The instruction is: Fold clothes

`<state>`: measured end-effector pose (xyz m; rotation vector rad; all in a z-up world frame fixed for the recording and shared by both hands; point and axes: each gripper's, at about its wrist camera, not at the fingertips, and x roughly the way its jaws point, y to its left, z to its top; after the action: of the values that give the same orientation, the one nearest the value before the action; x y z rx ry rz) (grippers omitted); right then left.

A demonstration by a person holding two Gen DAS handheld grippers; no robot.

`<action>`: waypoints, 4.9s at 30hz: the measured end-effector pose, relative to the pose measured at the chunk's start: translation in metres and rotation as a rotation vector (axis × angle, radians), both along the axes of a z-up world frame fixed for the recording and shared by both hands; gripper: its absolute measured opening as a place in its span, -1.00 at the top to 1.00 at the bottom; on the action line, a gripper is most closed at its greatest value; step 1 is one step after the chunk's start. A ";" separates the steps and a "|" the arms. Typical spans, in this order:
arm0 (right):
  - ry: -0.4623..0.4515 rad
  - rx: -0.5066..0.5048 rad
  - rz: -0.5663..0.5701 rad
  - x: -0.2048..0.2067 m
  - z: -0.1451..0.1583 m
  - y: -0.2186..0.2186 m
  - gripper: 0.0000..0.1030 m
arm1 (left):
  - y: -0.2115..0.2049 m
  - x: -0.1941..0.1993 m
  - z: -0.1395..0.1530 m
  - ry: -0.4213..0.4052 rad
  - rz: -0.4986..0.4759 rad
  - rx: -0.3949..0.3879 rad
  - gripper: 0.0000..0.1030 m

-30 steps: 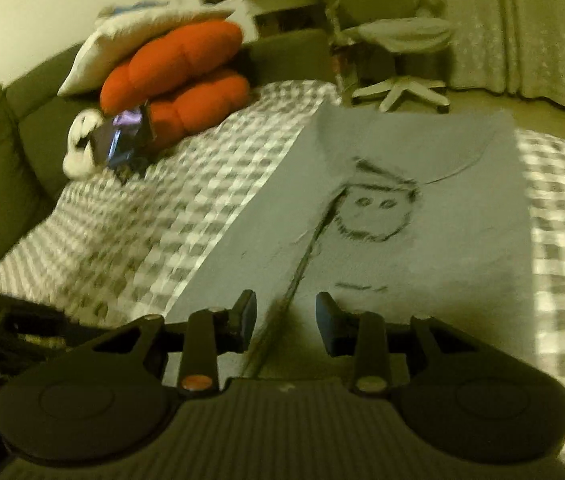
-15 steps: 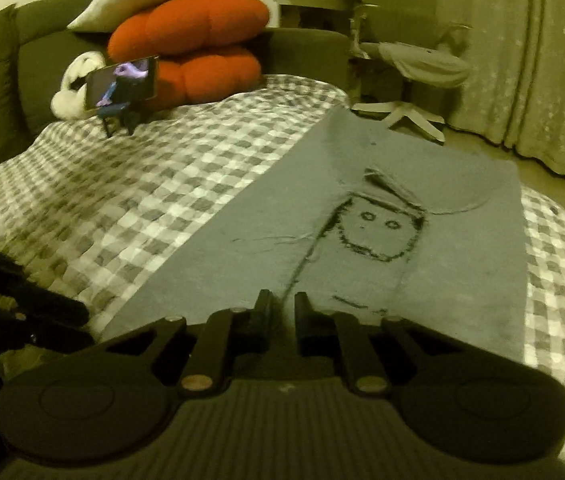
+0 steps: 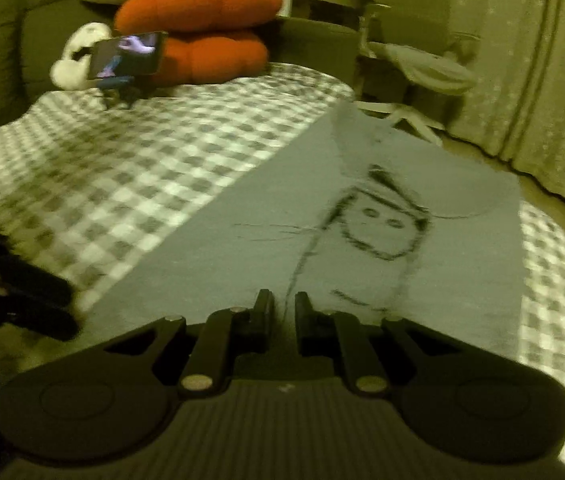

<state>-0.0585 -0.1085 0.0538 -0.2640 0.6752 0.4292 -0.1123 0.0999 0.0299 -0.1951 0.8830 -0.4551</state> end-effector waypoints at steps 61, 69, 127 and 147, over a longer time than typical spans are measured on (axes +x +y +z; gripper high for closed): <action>0.016 -0.006 -0.341 -0.010 0.010 -0.055 0.77 | -0.002 -0.003 -0.002 -0.014 -0.018 0.000 0.34; 0.062 0.001 -0.295 -0.013 0.002 -0.047 0.69 | -0.005 -0.003 0.000 -0.016 -0.026 0.009 0.34; 0.056 0.079 -0.324 -0.038 0.012 -0.061 0.68 | -0.030 0.004 -0.005 -0.059 -0.064 0.088 0.28; 0.068 0.083 -0.324 -0.044 0.010 -0.064 0.68 | -0.036 0.003 -0.006 -0.073 -0.083 0.110 0.27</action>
<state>-0.1027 -0.1723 0.0641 -0.0594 0.7497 0.1560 -0.1098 0.0640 0.0235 -0.0412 0.8438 -0.4866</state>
